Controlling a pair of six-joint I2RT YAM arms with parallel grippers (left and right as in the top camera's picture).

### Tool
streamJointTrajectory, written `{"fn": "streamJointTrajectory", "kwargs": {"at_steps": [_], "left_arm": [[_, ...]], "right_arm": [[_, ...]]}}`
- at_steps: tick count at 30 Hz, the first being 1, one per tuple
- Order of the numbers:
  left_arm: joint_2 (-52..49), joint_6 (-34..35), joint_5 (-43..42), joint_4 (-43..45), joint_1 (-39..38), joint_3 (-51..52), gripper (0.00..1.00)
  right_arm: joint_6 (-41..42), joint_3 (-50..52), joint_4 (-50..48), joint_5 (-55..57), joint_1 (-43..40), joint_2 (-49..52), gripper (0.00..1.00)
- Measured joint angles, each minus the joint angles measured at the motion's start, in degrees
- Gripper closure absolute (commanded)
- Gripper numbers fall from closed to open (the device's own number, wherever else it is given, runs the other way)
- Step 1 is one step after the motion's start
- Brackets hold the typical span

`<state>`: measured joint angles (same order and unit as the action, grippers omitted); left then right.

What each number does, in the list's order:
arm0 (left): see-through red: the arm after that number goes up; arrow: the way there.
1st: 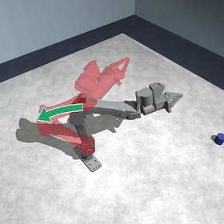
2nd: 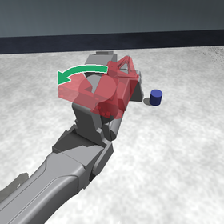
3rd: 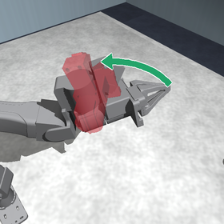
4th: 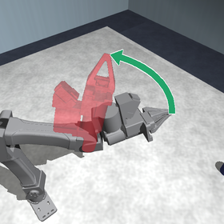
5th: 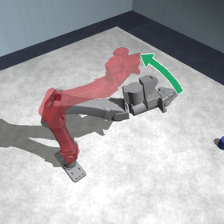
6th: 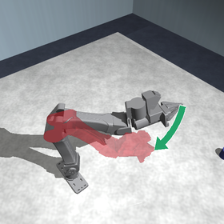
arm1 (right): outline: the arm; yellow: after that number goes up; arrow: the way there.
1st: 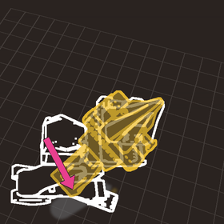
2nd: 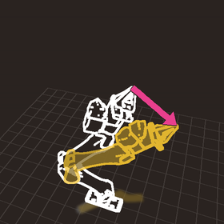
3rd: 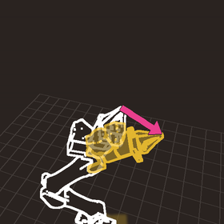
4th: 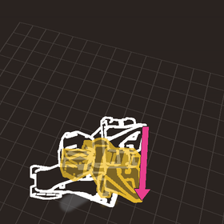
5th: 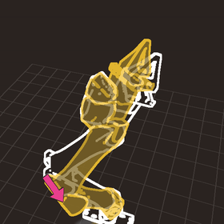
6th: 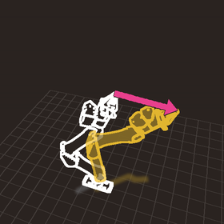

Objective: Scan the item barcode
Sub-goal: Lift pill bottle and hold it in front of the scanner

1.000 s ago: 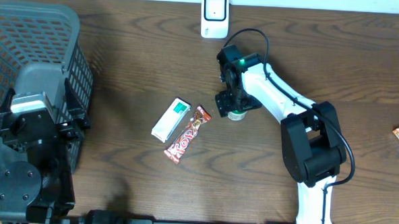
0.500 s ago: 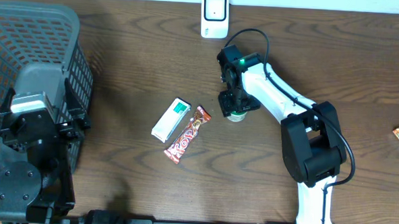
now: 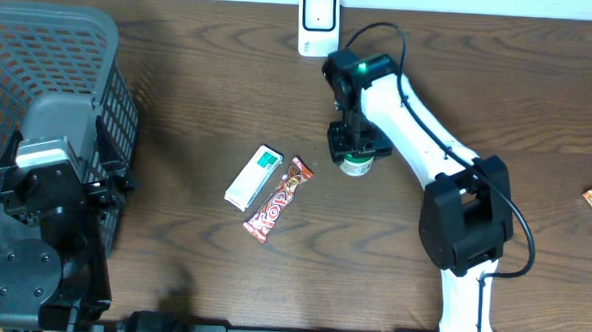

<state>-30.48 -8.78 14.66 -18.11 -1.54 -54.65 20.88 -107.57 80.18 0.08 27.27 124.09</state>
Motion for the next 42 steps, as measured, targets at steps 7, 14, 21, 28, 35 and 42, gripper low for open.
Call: {"fn": "streamJointTrajectory", "kwargs": {"at_steps": [7,14,21,28,35,42], "left_arm": [[0.0,-0.02,0.0,0.02,0.0,0.0,0.13],[0.0,0.0,0.0,0.02,0.0,0.0,0.13],[0.0,0.0,0.0,0.02,0.0,0.0,0.13],[0.0,0.0,0.0,0.02,0.0,0.0,0.13],[0.0,0.0,0.0,0.02,0.0,0.0,0.13],[0.0,0.0,0.0,0.02,0.0,0.0,0.13]], "right_arm": [[11.76,-4.11,3.85,-8.04,-0.02,0.0,0.57],[23.26,-4.11,3.91,-11.8,-0.02,0.0,0.59],[25.46,-4.11,1.88,-12.9,0.02,0.0,0.67],[22.12,-5.11,-6.19,-12.96,0.76,0.07,0.64],[12.85,-9.09,-22.45,-9.27,1.09,0.07,0.53],[7.19,-9.31,-38.93,-1.99,0.92,0.11,0.57]]}}
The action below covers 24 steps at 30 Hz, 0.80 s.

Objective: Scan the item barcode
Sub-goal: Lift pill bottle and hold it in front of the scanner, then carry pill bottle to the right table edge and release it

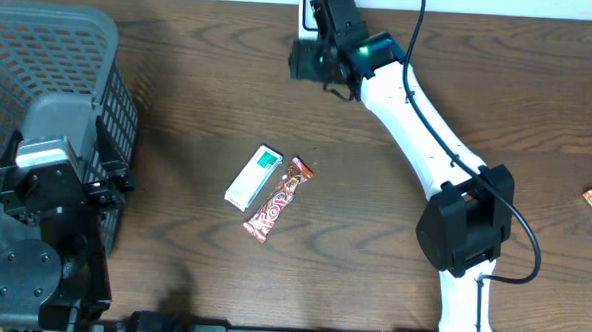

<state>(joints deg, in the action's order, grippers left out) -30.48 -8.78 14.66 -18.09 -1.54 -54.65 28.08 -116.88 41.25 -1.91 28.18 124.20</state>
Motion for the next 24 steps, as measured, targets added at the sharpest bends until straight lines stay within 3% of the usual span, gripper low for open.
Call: {"fn": "streamJointTrajectory", "kwargs": {"at_steps": [9,15,24], "left_arm": [[0.0,0.0,0.0,0.02,0.0,0.0,0.13],[0.0,0.0,0.0,-0.02,0.0,0.0,0.13],[0.0,0.0,0.0,0.02,0.0,0.0,0.13]], "right_arm": [[-5.44,-0.55,-22.84,3.48,-2.89,7.98,0.59],[-7.72,-0.42,-37.99,4.57,-4.5,16.33,0.54],[-7.82,-0.37,-47.98,7.85,-4.57,18.27,0.54]]}}
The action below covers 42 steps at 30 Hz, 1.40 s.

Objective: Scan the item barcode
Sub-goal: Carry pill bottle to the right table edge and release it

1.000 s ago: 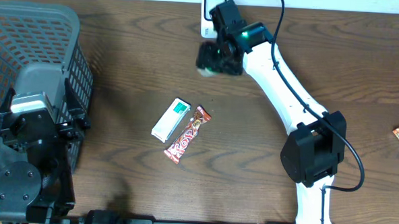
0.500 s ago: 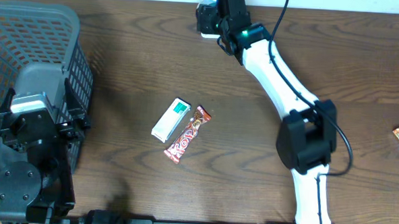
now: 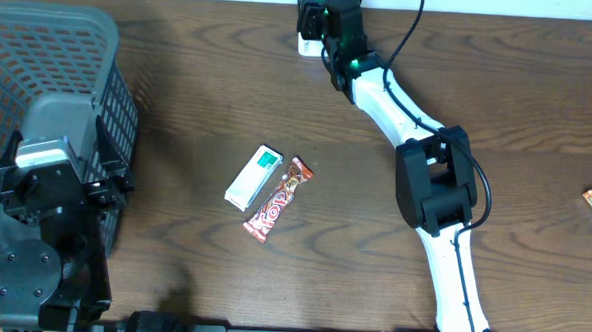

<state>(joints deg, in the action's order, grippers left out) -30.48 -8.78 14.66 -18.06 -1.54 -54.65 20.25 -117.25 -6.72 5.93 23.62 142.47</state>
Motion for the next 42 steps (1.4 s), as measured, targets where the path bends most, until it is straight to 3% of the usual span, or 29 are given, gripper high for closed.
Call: {"fn": "streamJointTrajectory", "kwargs": {"at_steps": [5,8,13,18,23,26,36,42], "left_arm": [[0.0,0.0,0.0,0.0,0.0,0.0,0.13],[0.0,0.0,0.0,0.02,0.0,0.0,0.13],[0.0,0.0,0.0,-0.02,0.0,0.0,0.13],[0.0,0.0,0.0,0.0,0.0,0.0,0.13],[0.0,0.0,0.0,0.0,0.0,0.0,0.13],[0.0,0.0,0.0,0.0,0.0,0.0,0.13],[0.0,0.0,0.0,0.0,0.0,0.0,0.13],[0.0,0.0,0.0,-0.02,0.0,0.0,0.13]], "right_arm": [[0.0,0.0,-0.9,1.11,-0.17,0.0,0.54],[0.02,-0.07,3.69,1.53,-0.24,-0.07,0.56],[0.02,0.17,25.73,2.82,-0.81,-3.45,0.56],[0.02,0.52,46.66,5.95,-4.15,-13.73,0.55],[1.92,-0.87,66.31,9.99,-12.26,-24.98,0.53],[4.79,-1.44,75.8,11.15,-21.2,-27.12,0.54],[8.37,-0.68,80.78,-1.25,-43.41,-20.76,0.55],[10.4,-0.66,82.51,-3.43,-50.03,-18.78,0.55]]}}
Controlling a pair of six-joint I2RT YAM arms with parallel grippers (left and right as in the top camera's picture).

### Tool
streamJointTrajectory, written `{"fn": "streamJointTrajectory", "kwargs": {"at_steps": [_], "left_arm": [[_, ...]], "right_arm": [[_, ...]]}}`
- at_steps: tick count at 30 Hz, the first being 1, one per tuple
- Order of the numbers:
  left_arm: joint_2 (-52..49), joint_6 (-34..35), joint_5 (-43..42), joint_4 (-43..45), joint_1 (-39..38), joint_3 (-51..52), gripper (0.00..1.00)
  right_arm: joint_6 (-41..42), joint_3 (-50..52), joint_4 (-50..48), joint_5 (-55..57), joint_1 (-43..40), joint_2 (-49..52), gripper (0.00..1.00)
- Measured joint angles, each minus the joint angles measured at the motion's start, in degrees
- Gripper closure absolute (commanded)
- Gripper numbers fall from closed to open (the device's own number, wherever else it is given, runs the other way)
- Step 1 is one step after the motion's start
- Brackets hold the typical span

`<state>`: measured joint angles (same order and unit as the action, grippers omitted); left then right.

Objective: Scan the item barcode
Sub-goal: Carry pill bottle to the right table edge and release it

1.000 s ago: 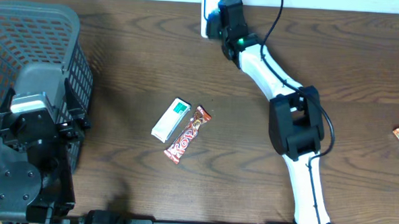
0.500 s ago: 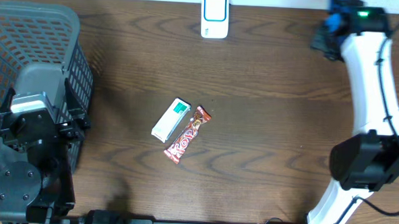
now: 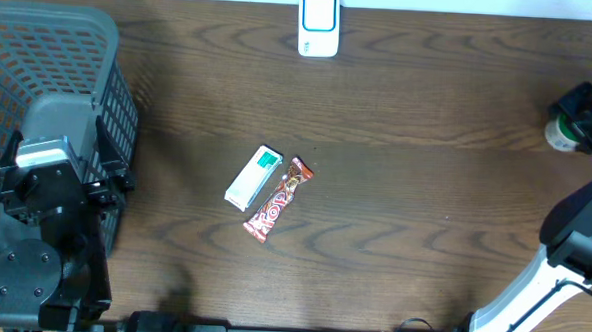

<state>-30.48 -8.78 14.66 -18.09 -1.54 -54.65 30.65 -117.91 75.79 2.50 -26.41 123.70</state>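
The overhead view shows my right gripper (image 3: 576, 116) at the far right edge of the table, shut on a small round white container with a green band (image 3: 560, 135). The white barcode scanner (image 3: 319, 24) stands at the back edge in the middle, far to the left of the container. My left arm (image 3: 44, 205) rests at the left by the basket. Its fingers are not plainly shown.
A grey mesh basket (image 3: 41, 35) fills the back left corner. In the middle of the table lie a white box with a green end (image 3: 252, 177) and a red candy bar (image 3: 277, 212), side by side. The right arm (image 3: 584, 219) runs along the right edge.
My right gripper was at the scanner at the back edge with the container. Now it is at the far right of the table, the container still in it. The left arm has not moved.
My right gripper was first down on the container, right of the candy bar. Then it held the container up just left of the scanner, then right at the scanner. Now the container is at the far right edge, in the gripper.
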Motion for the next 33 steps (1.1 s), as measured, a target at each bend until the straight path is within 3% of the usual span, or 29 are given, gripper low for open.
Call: {"fn": "streamJointTrajectory", "kwargs": {"at_steps": [7,14,23,25,26,33], "left_arm": [[0.0,0.0,0.0,-1.01,0.0,0.0,0.13],[0.0,0.0,0.0,-10.08,0.0,0.0,0.13],[0.0,-0.02,-0.39,-32.87,0.0,0.07,0.13],[0.0,-0.35,-0.09,-37.92,-0.02,0.11,0.13],[0.02,-0.39,-0.15,-39.32,0.0,-0.22,0.13],[0.55,-1.33,2.14,-52.02,0.15,-1.92,0.13]], "right_arm": [[2.16,0.0,-0.22,-1.18,-4.48,6.45,0.55],[3.02,0.13,-0.85,-1.46,-7.65,11.93,0.53],[3.28,0.28,-2.34,-0.76,-9.05,12.17,0.35],[3.3,0.28,-2.29,-0.11,-9.14,12.17,0.17],[3.39,0.28,-2.27,0.07,-9.16,12.17,0.01],[3.48,0.24,-2.71,0.92,-9.49,10.86,0.01]]}}
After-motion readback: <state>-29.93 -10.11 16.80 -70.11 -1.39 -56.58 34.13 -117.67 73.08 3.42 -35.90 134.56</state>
